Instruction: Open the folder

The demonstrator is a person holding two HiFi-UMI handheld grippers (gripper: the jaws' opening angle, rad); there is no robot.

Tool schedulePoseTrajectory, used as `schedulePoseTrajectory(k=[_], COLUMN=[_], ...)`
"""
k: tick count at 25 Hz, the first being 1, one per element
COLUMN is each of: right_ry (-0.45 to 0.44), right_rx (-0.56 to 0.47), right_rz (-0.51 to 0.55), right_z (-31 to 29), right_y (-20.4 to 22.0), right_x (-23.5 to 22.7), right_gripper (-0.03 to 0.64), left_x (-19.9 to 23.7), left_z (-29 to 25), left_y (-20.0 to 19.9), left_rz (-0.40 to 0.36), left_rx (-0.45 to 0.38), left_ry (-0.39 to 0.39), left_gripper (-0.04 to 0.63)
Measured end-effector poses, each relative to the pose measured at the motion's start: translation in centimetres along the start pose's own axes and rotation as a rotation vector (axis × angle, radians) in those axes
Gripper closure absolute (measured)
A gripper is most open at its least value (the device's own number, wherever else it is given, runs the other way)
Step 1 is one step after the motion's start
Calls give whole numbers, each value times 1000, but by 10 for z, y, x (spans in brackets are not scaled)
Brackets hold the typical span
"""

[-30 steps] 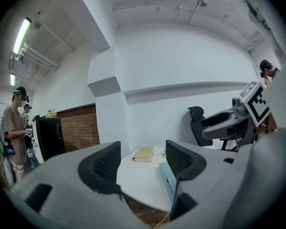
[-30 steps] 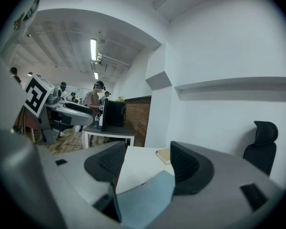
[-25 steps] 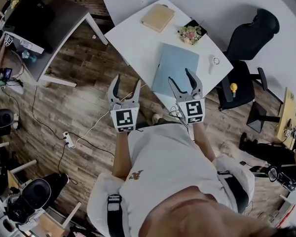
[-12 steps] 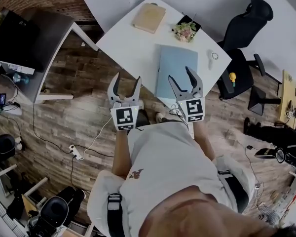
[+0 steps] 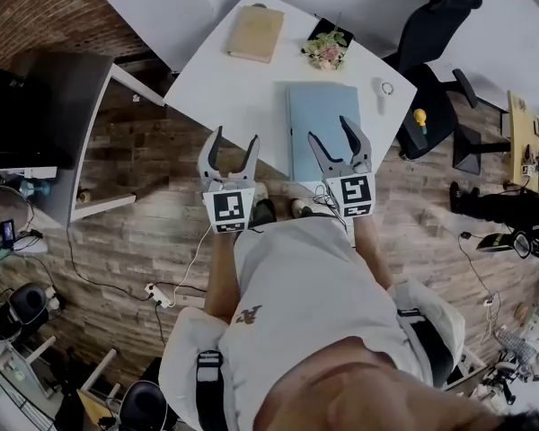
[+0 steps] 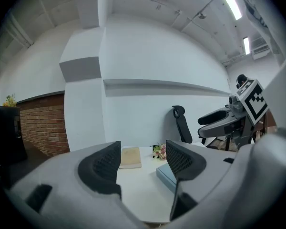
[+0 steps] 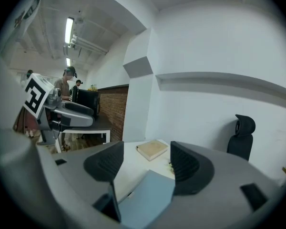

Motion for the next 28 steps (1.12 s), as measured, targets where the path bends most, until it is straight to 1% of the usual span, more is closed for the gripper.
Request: schedulePoseTrajectory(k=[7,16,22,28], right_ry=[93,185,188,158], right_rx=[51,134,187,257], right_rz=[-7,-15,-6,3], right_z=[-8,2,7,11], right_y=[12,40,60,90], right_x=[-2,-6,-2,5], right_gripper=[310,311,331,344], left_x=[3,-21,-40,-61], left_z=[-29,-52,-60,-64], left_y=[16,41,57,81], left_rz=[10,33,40,53], left_rx=[4,23,48,98], left_ry=[126,289,374,431], left_gripper=[290,290,291,291])
Point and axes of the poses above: the fingertips, and each gripper's own axes: z backward along the fingers, x to its left, y out of its underside, the point moved 1 cm from there along z, backward along the fingers, and after that the axes turned 7 degrees about -z, right-handed, at the moved point
